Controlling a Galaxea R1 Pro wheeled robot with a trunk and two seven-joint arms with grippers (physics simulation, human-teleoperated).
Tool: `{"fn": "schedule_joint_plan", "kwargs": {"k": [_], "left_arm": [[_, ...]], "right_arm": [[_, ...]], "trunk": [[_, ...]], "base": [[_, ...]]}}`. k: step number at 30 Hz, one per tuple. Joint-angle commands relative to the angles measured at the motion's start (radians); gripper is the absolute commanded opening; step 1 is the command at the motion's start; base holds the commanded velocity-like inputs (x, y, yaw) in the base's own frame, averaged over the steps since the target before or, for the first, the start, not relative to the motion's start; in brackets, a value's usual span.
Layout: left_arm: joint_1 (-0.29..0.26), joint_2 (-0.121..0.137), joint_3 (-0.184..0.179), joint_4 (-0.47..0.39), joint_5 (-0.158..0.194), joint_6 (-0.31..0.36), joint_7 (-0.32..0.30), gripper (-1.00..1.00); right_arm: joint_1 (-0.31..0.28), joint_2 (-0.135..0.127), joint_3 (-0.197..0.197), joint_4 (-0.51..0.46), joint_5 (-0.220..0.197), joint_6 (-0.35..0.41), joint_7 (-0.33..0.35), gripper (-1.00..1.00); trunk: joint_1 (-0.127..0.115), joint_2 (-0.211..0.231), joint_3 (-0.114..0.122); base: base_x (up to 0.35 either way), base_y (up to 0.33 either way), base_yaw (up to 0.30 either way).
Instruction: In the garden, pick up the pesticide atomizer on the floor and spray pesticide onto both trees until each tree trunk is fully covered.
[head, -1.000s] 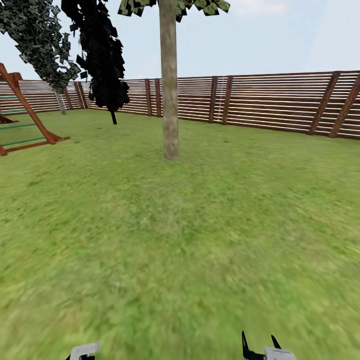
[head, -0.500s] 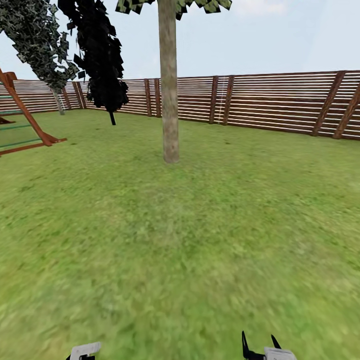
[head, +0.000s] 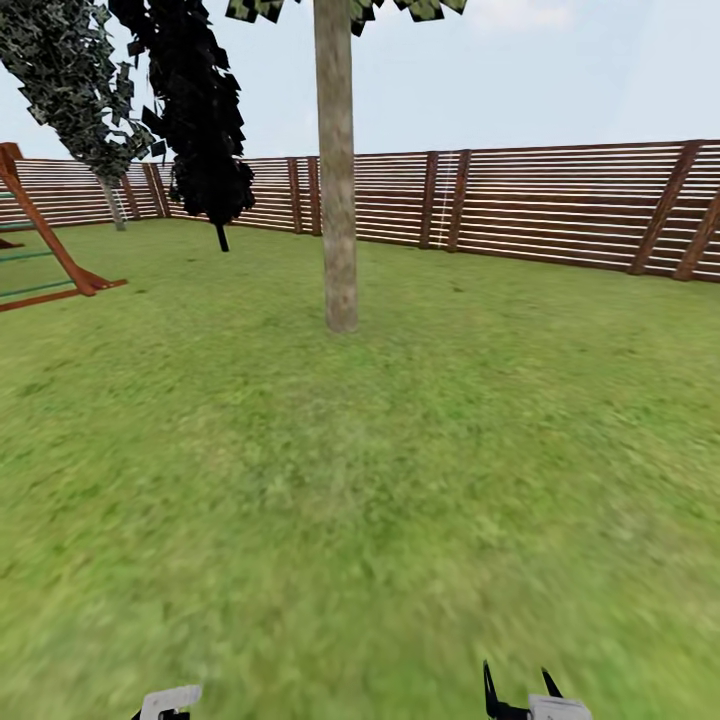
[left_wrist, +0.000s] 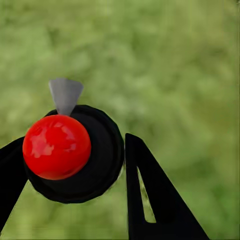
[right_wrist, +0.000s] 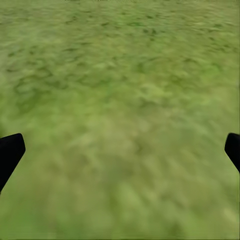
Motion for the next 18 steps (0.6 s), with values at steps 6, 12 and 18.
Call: {"fn": "schedule_joint_plan", "kwargs": {"k": [6, 12, 18], "left_arm": [[0.000, 0.000, 0.000, 0.000, 0.000, 0.000, 0.000, -1.00], [0.000, 0.000, 0.000, 0.000, 0.000, -0.001, 0.000, -1.00], [0.000, 0.000, 0.000, 0.000, 0.000, -0.001, 0.000, -1.00]], "right_arm": [[0.000, 0.000, 0.000, -0.001, 0.000, 0.000, 0.000, 1.00], [0.000, -0.001, 0.000, -0.001, 0.000, 0.000, 0.000, 1.00], [0.000, 0.000, 0.000, -0.001, 0.000, 0.000, 0.000, 1.00]], "trunk": [[0.000, 0.000, 0.000], [0.000, 0.000, 0.000], [0.000, 0.000, 0.000]], "base": [[0.338, 0.000, 0.000], [0.338, 0.000, 0.000], [0.338, 0.000, 0.000]]}}
